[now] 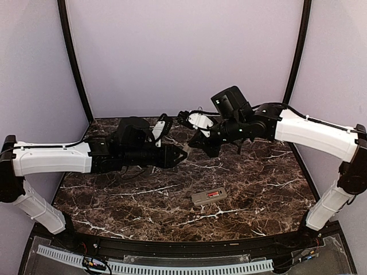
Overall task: Load the batteries into the remote control
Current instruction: Pass from the right arm to the left, then pass from the left arm to the right
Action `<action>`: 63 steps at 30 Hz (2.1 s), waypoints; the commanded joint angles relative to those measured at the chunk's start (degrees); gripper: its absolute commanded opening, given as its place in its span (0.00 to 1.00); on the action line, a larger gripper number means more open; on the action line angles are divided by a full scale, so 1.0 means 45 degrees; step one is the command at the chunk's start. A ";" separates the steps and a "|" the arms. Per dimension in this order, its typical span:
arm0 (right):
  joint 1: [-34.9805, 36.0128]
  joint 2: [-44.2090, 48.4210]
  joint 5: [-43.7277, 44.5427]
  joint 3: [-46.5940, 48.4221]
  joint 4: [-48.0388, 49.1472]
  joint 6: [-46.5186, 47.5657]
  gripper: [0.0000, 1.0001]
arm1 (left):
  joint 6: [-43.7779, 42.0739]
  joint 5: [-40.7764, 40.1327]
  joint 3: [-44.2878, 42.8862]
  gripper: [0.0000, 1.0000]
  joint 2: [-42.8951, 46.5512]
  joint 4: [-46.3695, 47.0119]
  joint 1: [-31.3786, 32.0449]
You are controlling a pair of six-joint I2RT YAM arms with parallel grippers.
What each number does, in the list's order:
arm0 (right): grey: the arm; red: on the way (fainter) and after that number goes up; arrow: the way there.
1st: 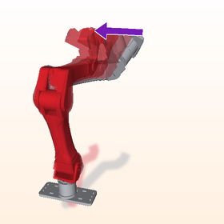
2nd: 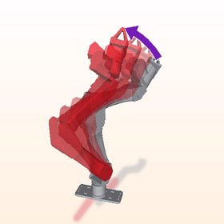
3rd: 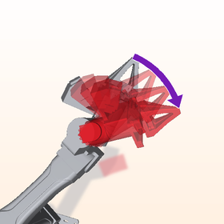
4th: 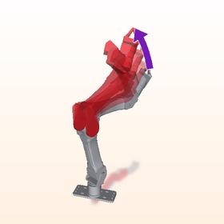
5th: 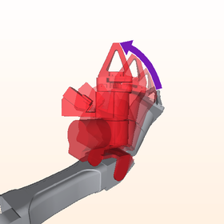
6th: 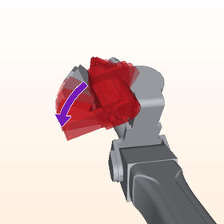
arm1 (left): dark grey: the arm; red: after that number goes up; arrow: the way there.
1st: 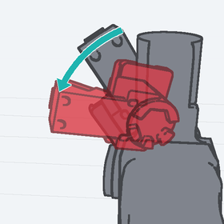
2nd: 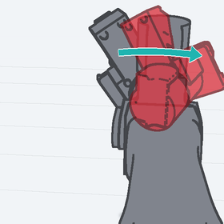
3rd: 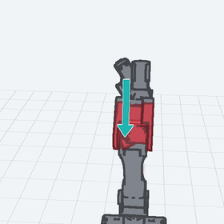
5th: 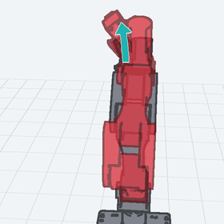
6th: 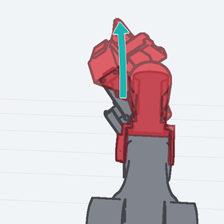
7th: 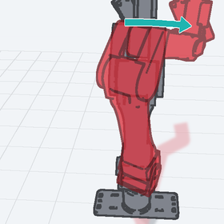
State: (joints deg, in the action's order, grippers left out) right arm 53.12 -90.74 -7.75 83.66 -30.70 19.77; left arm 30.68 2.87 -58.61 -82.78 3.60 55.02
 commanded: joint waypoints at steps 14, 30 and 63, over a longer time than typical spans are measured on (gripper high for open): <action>-0.0044 0.0683 -0.0369 -0.0016 0.0725 -0.0459 0.03 | -0.0672 0.0847 -0.0462 0.00 -0.0361 0.0506 0.0004; -0.2274 0.1963 -0.5331 0.0999 -0.1936 -0.6377 0.66 | -1.2248 -0.6826 0.0375 0.00 -0.0508 0.4688 0.2386; -0.1180 0.1979 -0.4860 0.0081 -0.2160 -0.9051 0.52 | -1.5365 -0.5067 0.1279 0.00 -0.0602 0.7241 0.3397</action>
State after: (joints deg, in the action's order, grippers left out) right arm 47.33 -80.79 -29.15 84.60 -41.58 -19.99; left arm -38.39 -19.20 -53.08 -85.71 35.51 70.02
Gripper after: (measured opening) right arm 0.555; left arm 0.033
